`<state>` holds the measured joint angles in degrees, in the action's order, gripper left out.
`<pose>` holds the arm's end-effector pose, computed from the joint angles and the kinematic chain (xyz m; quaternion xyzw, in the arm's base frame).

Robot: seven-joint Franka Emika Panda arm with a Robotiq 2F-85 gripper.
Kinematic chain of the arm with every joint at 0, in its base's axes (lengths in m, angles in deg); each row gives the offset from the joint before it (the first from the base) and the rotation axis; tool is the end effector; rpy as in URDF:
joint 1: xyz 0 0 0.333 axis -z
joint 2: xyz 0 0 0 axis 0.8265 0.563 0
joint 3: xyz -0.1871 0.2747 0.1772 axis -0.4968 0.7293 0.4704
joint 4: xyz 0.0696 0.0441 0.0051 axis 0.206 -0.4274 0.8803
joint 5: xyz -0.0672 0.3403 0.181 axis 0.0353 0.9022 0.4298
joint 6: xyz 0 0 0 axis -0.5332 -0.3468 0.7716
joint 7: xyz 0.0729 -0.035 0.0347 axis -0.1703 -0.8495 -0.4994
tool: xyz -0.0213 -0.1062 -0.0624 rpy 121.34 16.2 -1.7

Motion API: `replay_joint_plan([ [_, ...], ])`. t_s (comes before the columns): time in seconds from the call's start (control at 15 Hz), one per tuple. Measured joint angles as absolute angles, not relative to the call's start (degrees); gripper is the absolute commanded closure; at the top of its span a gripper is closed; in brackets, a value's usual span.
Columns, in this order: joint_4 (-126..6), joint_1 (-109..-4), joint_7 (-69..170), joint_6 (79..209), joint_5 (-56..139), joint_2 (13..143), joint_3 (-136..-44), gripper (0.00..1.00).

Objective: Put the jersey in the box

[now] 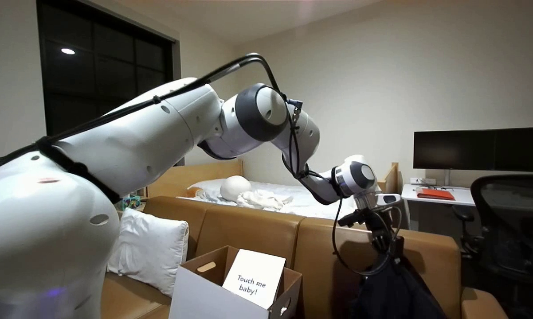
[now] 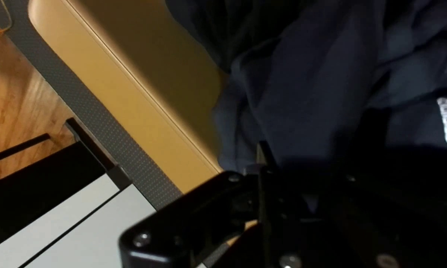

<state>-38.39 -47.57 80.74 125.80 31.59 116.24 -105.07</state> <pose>0.7255 -0.3069 0.2264 0.8838 -0.4035 -0.0378 0.2339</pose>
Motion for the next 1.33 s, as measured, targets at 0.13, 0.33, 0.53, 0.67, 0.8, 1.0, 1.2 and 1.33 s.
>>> replay_joint_plan([
  [0.13, -39.17, -48.99, 81.73, 129.26, 31.54, 111.99, -105.24, 0.99],
  [0.33, -38.80, -52.40, 83.53, 133.12, 29.36, 106.78, -106.71, 0.99],
  [0.53, -36.83, -56.13, 88.16, 134.07, 25.79, 102.39, -108.52, 0.99],
  [0.67, -34.18, -57.86, 92.34, 133.34, 23.90, 100.01, -109.40, 0.99],
  [0.8, -30.22, -59.49, 95.82, 131.34, 23.06, 98.36, -111.26, 0.98],
  [1.0, -24.55, -60.48, 96.47, 129.60, 21.32, 97.39, -113.77, 0.98],
  [1.2, -24.06, -60.44, 96.50, 129.43, 21.25, 97.70, -114.06, 0.99],
  [1.33, -24.08, -60.45, 96.54, 129.43, 21.28, 98.16, -114.02, 0.99],
])
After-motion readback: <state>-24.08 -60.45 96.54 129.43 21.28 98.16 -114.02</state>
